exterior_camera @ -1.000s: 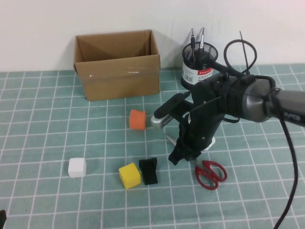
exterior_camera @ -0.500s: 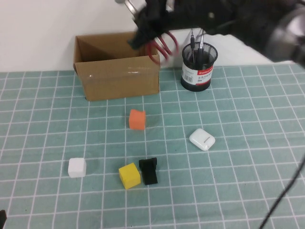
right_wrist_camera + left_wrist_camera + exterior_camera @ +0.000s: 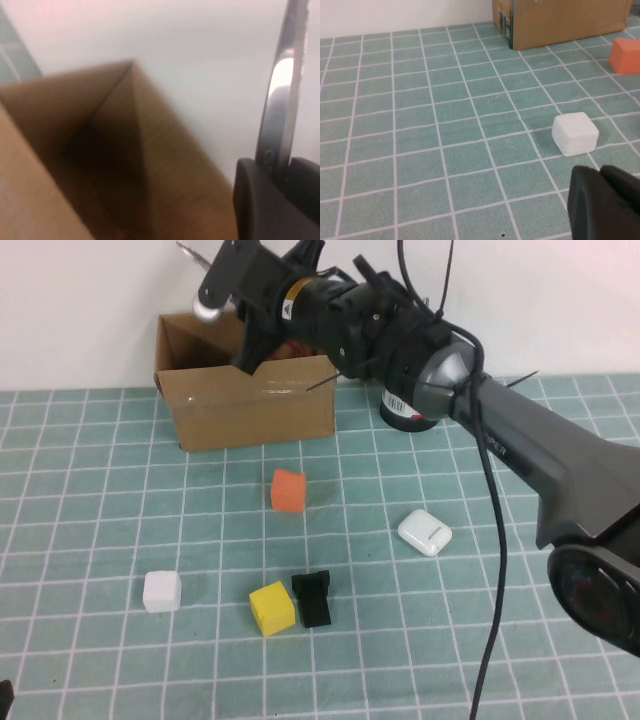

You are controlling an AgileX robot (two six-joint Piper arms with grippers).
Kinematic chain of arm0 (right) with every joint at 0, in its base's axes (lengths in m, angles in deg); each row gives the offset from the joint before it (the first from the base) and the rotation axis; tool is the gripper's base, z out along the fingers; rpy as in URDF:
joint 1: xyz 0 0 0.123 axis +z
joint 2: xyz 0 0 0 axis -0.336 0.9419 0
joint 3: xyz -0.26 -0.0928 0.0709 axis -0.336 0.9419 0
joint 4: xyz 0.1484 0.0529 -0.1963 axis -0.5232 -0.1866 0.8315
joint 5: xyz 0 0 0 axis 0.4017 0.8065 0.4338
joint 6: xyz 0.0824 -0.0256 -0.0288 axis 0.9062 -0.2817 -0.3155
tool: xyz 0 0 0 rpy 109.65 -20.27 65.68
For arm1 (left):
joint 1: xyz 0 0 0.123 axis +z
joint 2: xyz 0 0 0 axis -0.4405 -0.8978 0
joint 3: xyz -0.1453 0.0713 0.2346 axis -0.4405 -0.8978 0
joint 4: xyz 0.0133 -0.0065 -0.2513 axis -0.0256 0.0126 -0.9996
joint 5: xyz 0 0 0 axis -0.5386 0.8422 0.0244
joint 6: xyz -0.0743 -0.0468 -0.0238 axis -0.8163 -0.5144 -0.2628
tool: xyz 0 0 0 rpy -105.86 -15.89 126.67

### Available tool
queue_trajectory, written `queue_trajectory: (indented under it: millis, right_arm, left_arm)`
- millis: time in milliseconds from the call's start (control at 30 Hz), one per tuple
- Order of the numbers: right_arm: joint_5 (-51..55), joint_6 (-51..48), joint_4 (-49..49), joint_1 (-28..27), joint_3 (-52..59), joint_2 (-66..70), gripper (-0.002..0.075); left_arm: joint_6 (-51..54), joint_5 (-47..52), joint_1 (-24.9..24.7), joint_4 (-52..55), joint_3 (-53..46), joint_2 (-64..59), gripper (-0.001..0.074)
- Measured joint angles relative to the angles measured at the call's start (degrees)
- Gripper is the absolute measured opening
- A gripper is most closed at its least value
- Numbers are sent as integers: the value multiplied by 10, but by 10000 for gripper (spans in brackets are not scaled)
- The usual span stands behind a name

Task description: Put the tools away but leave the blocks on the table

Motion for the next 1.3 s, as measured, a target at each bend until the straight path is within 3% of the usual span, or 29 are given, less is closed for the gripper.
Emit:
queue_trajectory:
  millis: [167,500,667,733,933,1067,1300]
  right_arm:
    - [0,-47,0,0,-4,5,71]
    - [34,-63,17,1,-6,-21,269]
    - [91,-43,29,12,-6,-56,290]
    - [152,10,36,24,-6,-83,260]
    - [392,116,58,51,-10,-180,35]
    - [510,167,67,51,-10,-224,4]
    - [534,304,41,55,2,-284,-4]
  left_arm:
    - [0,0,0,0,0,0,0]
    - [0,0,0,0,0,0,0]
    - [0,0,0,0,0,0,0]
    - [0,0,0,0,0,0,0]
    - [0,0,0,0,0,0,0]
    - [0,0,0,0,0,0,0]
    - [0,0,0,0,0,0,0]
